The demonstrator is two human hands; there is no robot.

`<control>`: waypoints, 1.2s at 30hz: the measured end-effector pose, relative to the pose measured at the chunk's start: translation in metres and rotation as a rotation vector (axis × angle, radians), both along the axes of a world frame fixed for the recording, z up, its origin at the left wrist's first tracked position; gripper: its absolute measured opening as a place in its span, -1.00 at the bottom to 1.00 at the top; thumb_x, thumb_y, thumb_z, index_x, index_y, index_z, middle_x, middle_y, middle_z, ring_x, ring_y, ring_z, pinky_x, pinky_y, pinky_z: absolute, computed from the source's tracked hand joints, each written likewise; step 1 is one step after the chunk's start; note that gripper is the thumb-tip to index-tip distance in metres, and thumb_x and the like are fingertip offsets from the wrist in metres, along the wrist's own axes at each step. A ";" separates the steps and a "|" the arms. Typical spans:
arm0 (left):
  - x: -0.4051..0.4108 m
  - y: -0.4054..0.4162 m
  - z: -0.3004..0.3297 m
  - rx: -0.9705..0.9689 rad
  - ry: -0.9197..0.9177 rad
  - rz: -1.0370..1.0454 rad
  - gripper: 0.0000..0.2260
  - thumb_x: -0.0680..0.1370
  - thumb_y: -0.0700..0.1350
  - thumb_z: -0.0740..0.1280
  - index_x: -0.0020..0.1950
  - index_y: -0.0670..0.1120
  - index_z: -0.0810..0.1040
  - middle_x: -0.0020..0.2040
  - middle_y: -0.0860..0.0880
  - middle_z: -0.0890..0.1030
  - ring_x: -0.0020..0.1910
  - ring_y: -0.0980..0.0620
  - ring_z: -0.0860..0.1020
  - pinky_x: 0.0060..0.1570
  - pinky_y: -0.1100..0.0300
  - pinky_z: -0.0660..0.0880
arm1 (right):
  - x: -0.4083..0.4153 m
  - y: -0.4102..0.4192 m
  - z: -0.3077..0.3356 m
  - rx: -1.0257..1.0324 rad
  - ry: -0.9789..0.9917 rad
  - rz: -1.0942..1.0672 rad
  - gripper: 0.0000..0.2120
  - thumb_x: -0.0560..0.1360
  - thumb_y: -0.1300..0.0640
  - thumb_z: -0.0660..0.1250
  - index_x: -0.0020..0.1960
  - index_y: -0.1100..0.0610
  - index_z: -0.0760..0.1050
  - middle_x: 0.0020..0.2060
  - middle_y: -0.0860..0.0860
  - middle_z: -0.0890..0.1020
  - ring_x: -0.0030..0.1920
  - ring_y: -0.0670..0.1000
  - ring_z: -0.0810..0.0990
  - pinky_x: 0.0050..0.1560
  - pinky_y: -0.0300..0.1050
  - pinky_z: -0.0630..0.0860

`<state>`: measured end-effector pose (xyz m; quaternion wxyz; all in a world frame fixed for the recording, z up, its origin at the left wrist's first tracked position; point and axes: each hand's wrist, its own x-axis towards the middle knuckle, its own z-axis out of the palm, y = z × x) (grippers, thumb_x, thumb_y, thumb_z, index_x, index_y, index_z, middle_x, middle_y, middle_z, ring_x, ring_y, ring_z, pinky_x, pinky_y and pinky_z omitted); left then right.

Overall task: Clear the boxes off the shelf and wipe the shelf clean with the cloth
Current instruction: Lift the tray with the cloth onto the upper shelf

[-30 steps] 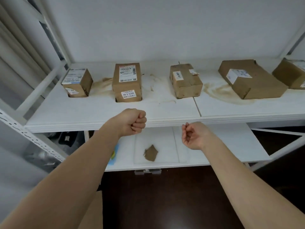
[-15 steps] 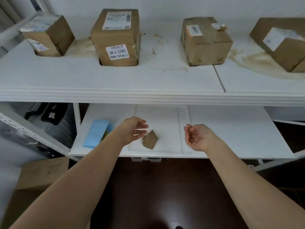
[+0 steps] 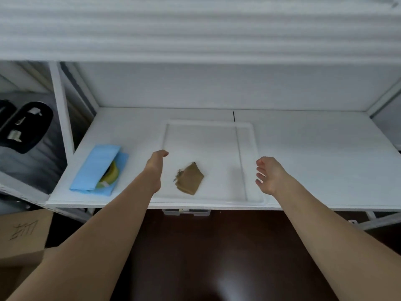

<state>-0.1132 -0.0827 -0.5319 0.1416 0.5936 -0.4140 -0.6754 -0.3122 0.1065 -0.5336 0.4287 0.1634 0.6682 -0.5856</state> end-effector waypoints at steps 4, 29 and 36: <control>-0.013 -0.012 -0.042 -0.021 -0.003 -0.018 -0.48 0.56 0.00 0.23 0.51 -0.04 0.21 0.54 -0.06 0.15 0.51 -0.03 0.10 0.44 0.05 0.02 | -0.013 -0.009 -0.040 0.037 0.052 -0.003 -0.67 0.52 0.14 0.27 0.27 0.12 0.47 0.42 0.03 0.34 0.43 -0.01 0.30 0.39 -0.09 0.24; -0.020 -0.053 -0.121 -0.022 -0.199 0.009 -0.27 0.38 0.17 0.27 0.51 0.02 0.19 0.52 -0.07 0.12 0.46 -0.11 0.17 0.36 -0.05 0.11 | -0.060 -0.006 -0.130 0.187 0.118 0.055 -0.41 0.48 0.07 0.31 0.48 0.10 0.25 0.48 0.10 0.20 0.46 0.16 0.21 0.40 0.02 0.18; 0.002 -0.024 -0.104 0.140 -0.156 -0.018 -0.23 0.35 0.13 0.31 0.50 -0.08 0.20 0.52 -0.12 0.18 0.49 -0.11 0.19 0.46 -0.04 0.12 | -0.056 0.021 -0.109 0.296 0.098 -0.042 -0.40 0.41 0.01 0.31 0.42 0.09 0.30 0.43 0.09 0.25 0.36 0.19 0.29 0.21 0.05 0.29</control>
